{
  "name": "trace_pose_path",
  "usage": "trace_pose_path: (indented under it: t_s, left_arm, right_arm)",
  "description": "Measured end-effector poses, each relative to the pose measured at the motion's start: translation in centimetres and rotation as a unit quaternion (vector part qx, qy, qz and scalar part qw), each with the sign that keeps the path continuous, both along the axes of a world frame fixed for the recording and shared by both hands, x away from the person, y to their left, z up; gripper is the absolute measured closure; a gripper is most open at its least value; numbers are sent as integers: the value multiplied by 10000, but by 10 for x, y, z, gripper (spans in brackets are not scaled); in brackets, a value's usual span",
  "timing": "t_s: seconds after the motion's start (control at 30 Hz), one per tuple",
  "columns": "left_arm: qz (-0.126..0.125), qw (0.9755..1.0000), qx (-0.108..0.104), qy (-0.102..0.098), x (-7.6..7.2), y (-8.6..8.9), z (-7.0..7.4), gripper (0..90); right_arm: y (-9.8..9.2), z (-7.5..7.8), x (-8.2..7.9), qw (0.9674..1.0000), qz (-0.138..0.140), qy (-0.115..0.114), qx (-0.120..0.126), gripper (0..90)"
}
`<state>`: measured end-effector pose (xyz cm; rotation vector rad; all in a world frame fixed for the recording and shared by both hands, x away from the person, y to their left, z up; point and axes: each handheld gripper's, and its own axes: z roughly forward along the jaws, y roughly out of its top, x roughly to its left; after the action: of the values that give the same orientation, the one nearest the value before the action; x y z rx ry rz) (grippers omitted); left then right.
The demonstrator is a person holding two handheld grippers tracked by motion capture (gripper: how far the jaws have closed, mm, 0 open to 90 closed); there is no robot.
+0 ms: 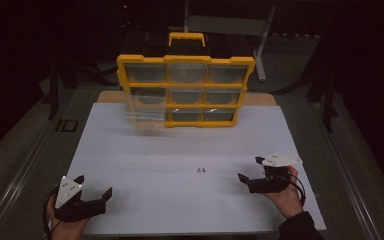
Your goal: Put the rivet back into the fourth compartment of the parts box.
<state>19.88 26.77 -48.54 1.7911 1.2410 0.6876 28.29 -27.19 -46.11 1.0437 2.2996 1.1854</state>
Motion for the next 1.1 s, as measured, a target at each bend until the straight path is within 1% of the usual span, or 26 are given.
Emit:
trace_pose_path:
  t_s: [0.1, 0.23, 0.27, 0.33, 0.37, 0.47, 0.63, 0.77, 0.8, 0.83, 0.87, 0.97, 1.1]
  left_arm:
    - [-6, 10000, 10, -15, 0, -1, 0, 7]
    - [-31, 10000, -2, -10, 0, -1, 0, 7]
    - [-33, 10000, 9, -12, 0, -1, 0, 6]
    - [-45, 10000, 14, -21, 0, -1, 0, 6]
    - [-48, 10000, 15, -24, 0, -1, 0, 6]
    - [-51, 10000, 13, -20, -1, -1, 0, 6]
    - [-54, 10000, 14, -53, -1, -1, 0, 7]
    - [-57, 10000, 15, -68, -1, -1, 1, 6]
    - [-57, 10000, 15, -68, -1, -1, 1, 7]
    - [-77, 9999, -4, -79, -2, -1, 1, 7]
    - [-79, 9999, -5, -88, -2, -1, 1, 6]
    - [-103, 9999, -6, -94, -2, -2, 1, 6]
    - [-95, 9999, -7, -92, -2, -2, 1, 6]
  right_arm:
    - [16, 5, 11, 9998, 175, -31, -78, 98]
    - [31, 13, 21, 9993, 353, -76, -61, 108]
    - [35, 16, 24, 9992, 383, -45, -52, 108]
    - [43, 22, 30, 9990, 432, -109, -33, 111]
    - [48, 25, 34, 9988, 480, -104, 0, 113]
    - [59, 32, 42, 9983, 562, -167, -19, 113]
    - [76, 39, 57, 9976, 666, -154, -54, 113]
    - [88, 38, 63, 9966, 781, -52, -242, 112]
    - [88, 38, 63, 9966, 781, -52, -242, 112]
    - [91, 37, 65, 9962, 819, 14, -302, 109]
    - [94, 35, 68, 9952, 891, 117, -387, 107]
    - [97, 32, 71, 9934, 951, 247, -593, 107]
    - [99, 28, 75, 9902, 1021, 413, -859, 106]
